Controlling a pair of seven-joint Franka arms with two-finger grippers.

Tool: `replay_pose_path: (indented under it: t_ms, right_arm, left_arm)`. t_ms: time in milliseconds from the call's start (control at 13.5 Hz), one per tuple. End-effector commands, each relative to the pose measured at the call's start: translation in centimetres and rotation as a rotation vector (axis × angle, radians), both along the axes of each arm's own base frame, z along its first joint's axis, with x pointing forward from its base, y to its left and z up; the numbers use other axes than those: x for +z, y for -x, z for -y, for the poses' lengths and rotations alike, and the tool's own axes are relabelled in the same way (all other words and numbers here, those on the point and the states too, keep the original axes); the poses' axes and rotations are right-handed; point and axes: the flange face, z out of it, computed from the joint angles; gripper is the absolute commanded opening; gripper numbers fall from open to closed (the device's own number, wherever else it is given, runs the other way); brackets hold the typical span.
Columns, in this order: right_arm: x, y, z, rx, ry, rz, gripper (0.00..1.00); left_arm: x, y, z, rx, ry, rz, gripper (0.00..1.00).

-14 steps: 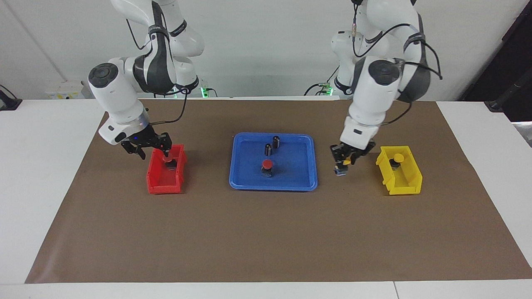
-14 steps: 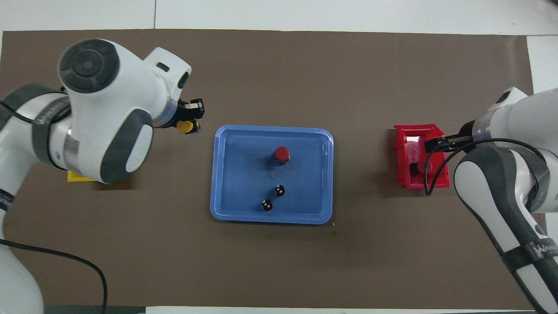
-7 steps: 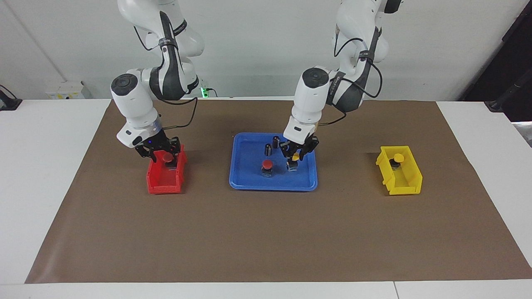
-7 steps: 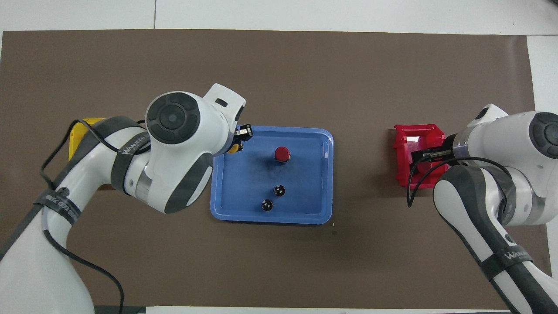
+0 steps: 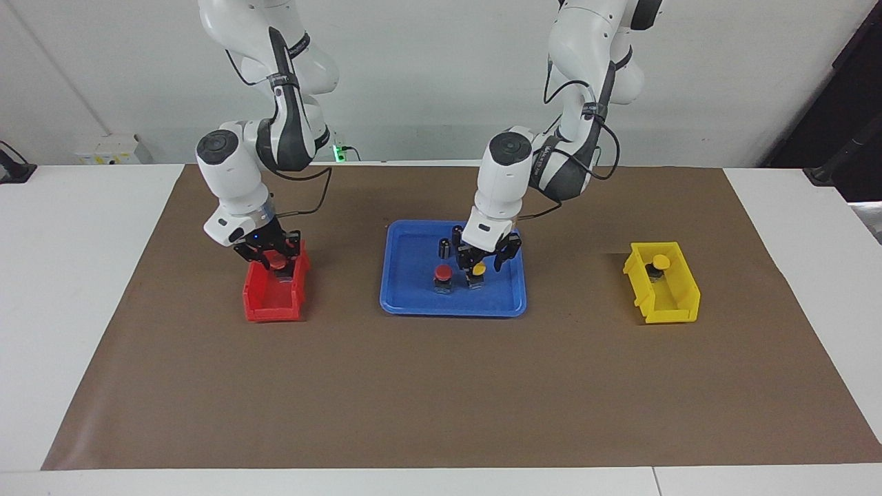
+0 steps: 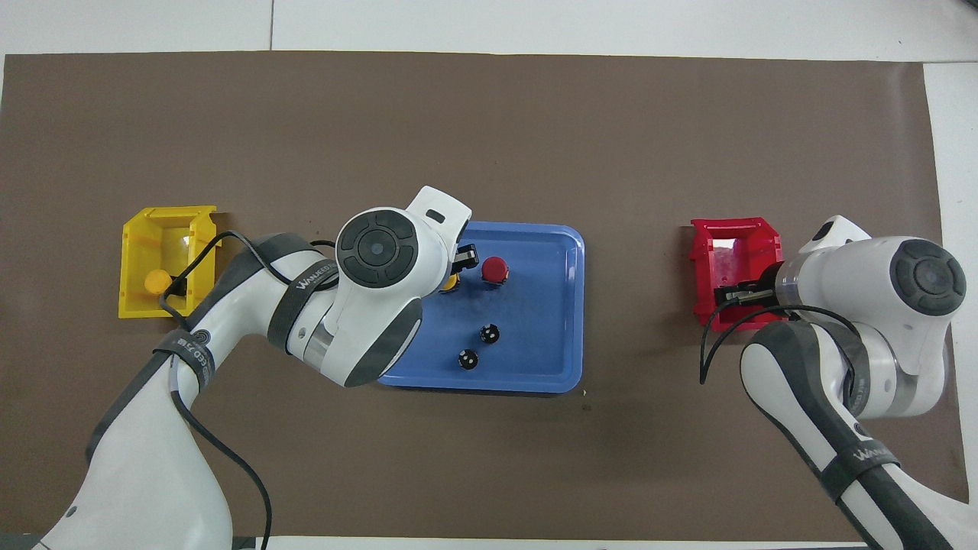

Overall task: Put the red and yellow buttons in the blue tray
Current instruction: 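Place the yellow button in the tray while the right gripper grasps another red button, then place the red button in the tray while the left gripper grasps another yellow button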

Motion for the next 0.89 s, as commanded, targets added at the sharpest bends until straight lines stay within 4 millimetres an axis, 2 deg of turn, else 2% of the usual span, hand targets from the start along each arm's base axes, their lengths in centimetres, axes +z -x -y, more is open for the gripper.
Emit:
replay_pose_path:
  t_ms: [0, 74, 222, 296, 444, 519, 593, 667, 741, 815]
  right_arm:
    - [0.9, 0.5, 0.3, 0.012, -0.009, 0.012, 0.28]
    - [2.0, -0.5, 0.6, 0.009, -0.011, -0.008, 0.28]
    - [5.6, -3.3, 0.5, 0.026, -0.02, -0.07, 0.28]
    - [8.0, -5.0, 0.0, 0.031, -0.025, -0.096, 0.28]
    - [11.8, -7.3, -2.0, 0.01, -0.029, -0.117, 0.28]
    - [13.3, -8.2, -5.1, -0.001, -0.03, -0.118, 0.28]
    - [14.5, -9.1, -8.6, -0.009, -0.032, -0.102, 0.29]
    - [14.5, -9.3, -12.4, -0.047, -0.039, -0.08, 0.29]
    - [14.2, -9.1, -16.4, -0.118, -0.054, -0.04, 0.29]
    - [13.5, -8.3, -19.5, -0.145, -0.063, -0.026, 0.29]
  left_arm:
    - [7.1, -2.7, -6.6, -0.067, -0.044, -0.065, 1.0]
    - [8.9, -3.8, -10.9, -0.13, -0.052, -0.084, 1.0]
    - [9.8, -6.6, -19.8, -0.177, -0.049, -0.099, 1.0]
    - [9.5, -7.7, -24.3, -0.193, -0.047, -0.103, 1.0]
    - [8.1, -7.6, -30.6, -0.242, -0.041, -0.109, 1.0]
    - [6.7, -7.1, -33.2, -0.233, -0.038, -0.078, 1.0]
    - [5.3, -6.1, -35.1, -0.208, -0.039, -0.036, 0.92]
    - [3.3, -5.1, -37.5, -0.166, -0.04, -0.02, 0.78]
    - [2.1, -4.8, -38.3, -0.154, -0.041, -0.001, 0.69]
    - [1.6, -4.9, -38.4, -0.163, -0.042, -0.001, 0.64]
